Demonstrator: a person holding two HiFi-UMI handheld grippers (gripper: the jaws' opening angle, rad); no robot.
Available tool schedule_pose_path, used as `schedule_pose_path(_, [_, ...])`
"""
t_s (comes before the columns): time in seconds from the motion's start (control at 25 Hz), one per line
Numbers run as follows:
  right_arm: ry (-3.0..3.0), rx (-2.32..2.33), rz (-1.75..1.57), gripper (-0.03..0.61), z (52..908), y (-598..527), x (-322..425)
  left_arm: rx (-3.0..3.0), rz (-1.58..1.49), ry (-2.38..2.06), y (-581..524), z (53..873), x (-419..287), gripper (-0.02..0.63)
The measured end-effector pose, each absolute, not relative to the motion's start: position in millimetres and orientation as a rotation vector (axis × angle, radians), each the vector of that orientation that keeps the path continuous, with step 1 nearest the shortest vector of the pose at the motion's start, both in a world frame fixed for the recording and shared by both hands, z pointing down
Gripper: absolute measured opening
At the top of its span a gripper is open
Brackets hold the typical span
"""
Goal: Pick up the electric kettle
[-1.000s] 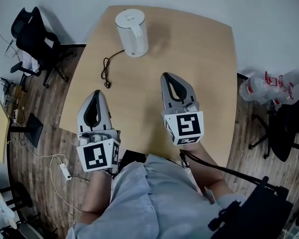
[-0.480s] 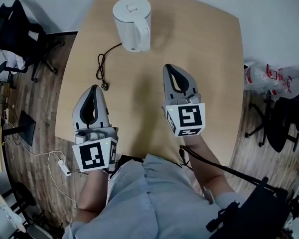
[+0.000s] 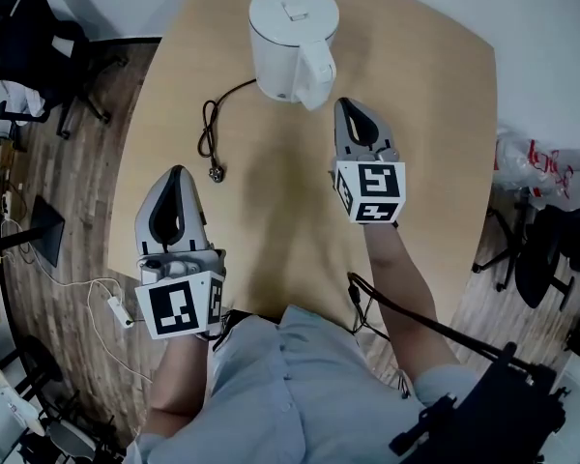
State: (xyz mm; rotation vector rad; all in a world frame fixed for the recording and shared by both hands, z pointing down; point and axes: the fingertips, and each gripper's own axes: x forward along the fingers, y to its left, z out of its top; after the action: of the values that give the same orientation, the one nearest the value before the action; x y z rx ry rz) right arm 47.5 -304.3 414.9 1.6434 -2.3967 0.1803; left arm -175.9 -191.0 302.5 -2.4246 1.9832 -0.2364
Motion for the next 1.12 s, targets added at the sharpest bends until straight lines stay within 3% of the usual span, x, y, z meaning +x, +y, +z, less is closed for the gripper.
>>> schedule_pose_path(0.48, [-2.421, 1.619, 0.190, 0.005, 408, -289, 43, -2.461, -0.224, 1.954, -191, 306, -173, 0.000])
schedule_pose_path(0.52, [-2.440, 1.606, 0.209, 0.034, 407, -289, 42, -2.460, -0.221, 1.952, -190, 306, -172, 0.000])
schedule_pose_path(0.6, [-2.471, 1.571, 0.249, 0.184, 407, -289, 37, -2.457, -0.218, 1.954, -188, 307, -173, 0.000])
schedule_pose_path(0.64, [-2.479, 1.557, 0.259, 0.201, 408, -290, 35, -2.456, -0.218, 1.957, -187, 309, -173, 0.000])
schedule_pose_path(1.12, [-2.492, 1.528, 0.217, 0.216, 399, -301, 23, -2.451, -0.214, 1.978, -187, 314, -176, 0.000])
